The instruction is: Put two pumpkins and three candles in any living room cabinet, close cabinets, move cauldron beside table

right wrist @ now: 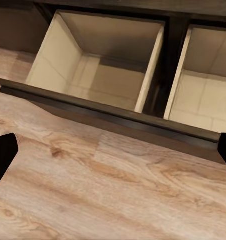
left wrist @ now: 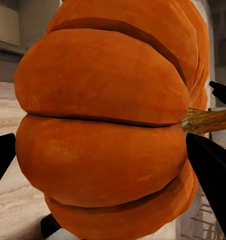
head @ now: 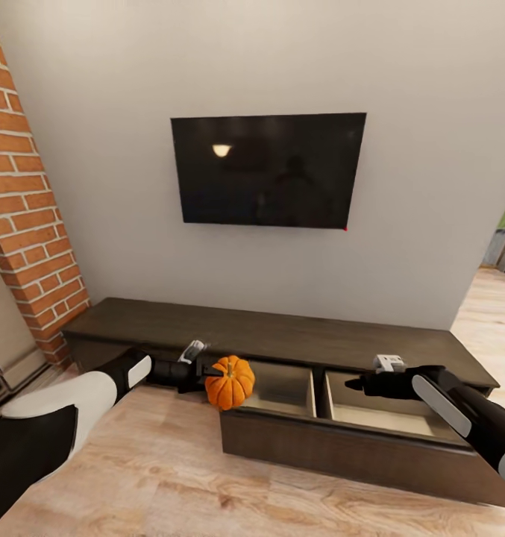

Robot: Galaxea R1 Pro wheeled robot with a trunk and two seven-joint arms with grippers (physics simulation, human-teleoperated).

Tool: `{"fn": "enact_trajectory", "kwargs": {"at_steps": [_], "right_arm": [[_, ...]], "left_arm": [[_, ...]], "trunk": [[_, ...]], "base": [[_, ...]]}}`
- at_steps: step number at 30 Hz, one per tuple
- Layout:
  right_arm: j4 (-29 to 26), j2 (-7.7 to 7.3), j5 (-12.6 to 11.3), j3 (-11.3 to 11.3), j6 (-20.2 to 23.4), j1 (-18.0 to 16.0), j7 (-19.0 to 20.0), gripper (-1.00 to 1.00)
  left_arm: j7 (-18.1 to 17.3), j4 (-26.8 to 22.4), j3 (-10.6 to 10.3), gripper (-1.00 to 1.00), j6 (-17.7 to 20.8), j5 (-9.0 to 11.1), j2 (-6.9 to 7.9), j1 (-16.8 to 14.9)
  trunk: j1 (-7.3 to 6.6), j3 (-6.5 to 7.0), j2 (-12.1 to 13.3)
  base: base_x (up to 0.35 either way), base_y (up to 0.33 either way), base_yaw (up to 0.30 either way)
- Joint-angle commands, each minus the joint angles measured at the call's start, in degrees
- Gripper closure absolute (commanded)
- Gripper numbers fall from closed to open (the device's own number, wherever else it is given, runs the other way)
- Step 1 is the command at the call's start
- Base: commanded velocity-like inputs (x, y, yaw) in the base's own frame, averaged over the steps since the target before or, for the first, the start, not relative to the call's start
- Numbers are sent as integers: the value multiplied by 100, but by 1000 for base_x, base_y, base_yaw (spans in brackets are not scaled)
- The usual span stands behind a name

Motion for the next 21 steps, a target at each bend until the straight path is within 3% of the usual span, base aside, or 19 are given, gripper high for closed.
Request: {"fn": "enact_trajectory", "kwargs": {"at_steps": [1, 2, 4, 21], "right_arm": [[2, 1, -4, 2, 0, 0, -2, -100], [8, 27, -2, 11, 0, 1, -4, -100], [10, 97, 16, 13, 0, 1, -4, -100], [14, 299, -5, 22, 1, 1, -4, -100]], "left_arm": [[-1, -5, -2, 100, 6, -1, 52, 31], [-1, -8, -5, 100, -24, -1, 165, 276], [5, -8, -5, 100, -137, -8, 149, 403], [30, -1, -13, 100, -289, 7, 244, 726]], "trunk": [[-23, 14, 42], [-45, 30, 82], [-89, 61, 162], [-462, 359, 844]], "base": [[0, 0, 239], [0, 0, 280], [0, 0, 282], [0, 0, 285]]}}
